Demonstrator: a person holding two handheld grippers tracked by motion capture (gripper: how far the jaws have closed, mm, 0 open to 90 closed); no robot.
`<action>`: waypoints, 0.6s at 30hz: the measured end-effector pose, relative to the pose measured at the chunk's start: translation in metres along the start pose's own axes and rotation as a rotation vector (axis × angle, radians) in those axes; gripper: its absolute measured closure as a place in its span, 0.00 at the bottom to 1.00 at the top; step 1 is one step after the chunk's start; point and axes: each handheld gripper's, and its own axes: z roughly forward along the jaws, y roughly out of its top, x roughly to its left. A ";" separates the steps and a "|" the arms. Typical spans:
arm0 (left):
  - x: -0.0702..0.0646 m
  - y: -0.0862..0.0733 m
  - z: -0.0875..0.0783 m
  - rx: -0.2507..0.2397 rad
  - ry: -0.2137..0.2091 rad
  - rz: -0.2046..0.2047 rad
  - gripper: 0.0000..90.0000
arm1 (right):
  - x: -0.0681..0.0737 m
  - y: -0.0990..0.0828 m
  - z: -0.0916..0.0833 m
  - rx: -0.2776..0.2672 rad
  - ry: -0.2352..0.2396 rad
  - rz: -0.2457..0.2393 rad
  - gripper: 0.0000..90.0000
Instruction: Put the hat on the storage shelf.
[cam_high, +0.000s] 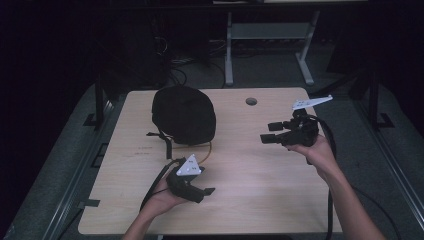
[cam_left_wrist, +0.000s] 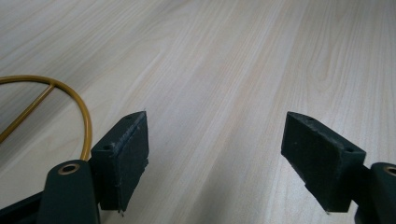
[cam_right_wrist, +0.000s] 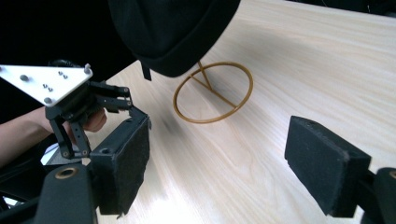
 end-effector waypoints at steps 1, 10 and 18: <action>0.000 0.000 0.000 0.000 0.000 0.000 0.26 | -0.001 -0.003 -0.001 0.002 0.000 0.002 0.24; 0.000 0.000 0.001 -0.001 -0.001 0.000 0.26 | -0.004 -0.026 -0.009 -0.001 -0.009 0.029 0.23; 0.000 -0.001 0.001 -0.010 0.002 -0.015 0.26 | -0.005 -0.044 -0.013 0.020 -0.020 0.045 0.22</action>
